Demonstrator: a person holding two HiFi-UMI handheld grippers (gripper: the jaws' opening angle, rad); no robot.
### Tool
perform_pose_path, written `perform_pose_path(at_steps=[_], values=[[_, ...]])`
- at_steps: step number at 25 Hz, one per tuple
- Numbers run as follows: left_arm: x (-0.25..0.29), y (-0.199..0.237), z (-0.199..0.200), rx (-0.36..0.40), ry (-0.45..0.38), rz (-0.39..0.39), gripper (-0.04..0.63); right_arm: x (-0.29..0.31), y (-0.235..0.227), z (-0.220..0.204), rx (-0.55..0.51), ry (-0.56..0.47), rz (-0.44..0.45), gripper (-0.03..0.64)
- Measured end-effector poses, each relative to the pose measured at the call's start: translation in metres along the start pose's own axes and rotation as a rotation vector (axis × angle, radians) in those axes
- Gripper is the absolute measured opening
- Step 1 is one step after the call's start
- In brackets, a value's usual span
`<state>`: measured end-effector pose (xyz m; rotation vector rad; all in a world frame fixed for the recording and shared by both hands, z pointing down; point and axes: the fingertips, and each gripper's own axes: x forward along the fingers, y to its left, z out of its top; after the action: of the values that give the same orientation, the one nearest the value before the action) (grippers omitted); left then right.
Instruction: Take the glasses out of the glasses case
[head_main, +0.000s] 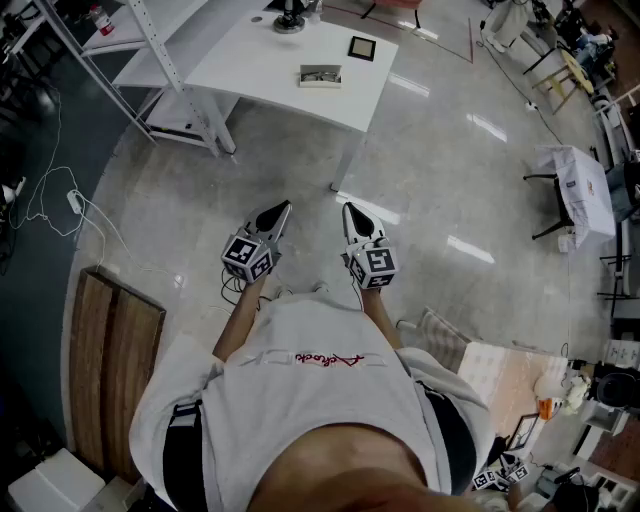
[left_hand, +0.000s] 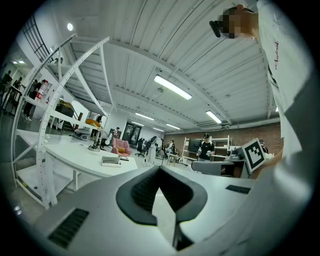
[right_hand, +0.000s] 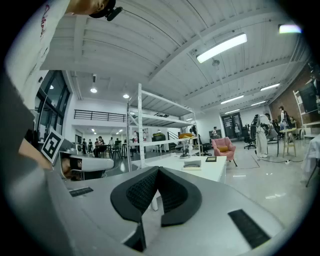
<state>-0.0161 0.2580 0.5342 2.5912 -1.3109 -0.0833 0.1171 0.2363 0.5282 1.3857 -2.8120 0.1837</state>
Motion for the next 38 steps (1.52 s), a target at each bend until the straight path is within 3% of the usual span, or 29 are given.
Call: perform_pose_path(at_steps=[19, 38], values=[[0.029, -0.016, -0.003, -0.001, 0.01, -0.01, -0.006, 0.002, -0.017, -0.001, -0.016, 0.011, 0.04, 0.0], [0.053, -0.044, -0.025, -0.008, 0.037, 0.035, -0.006, -0.006, -0.047, -0.015, 0.016, 0.021, 0.105, 0.0]])
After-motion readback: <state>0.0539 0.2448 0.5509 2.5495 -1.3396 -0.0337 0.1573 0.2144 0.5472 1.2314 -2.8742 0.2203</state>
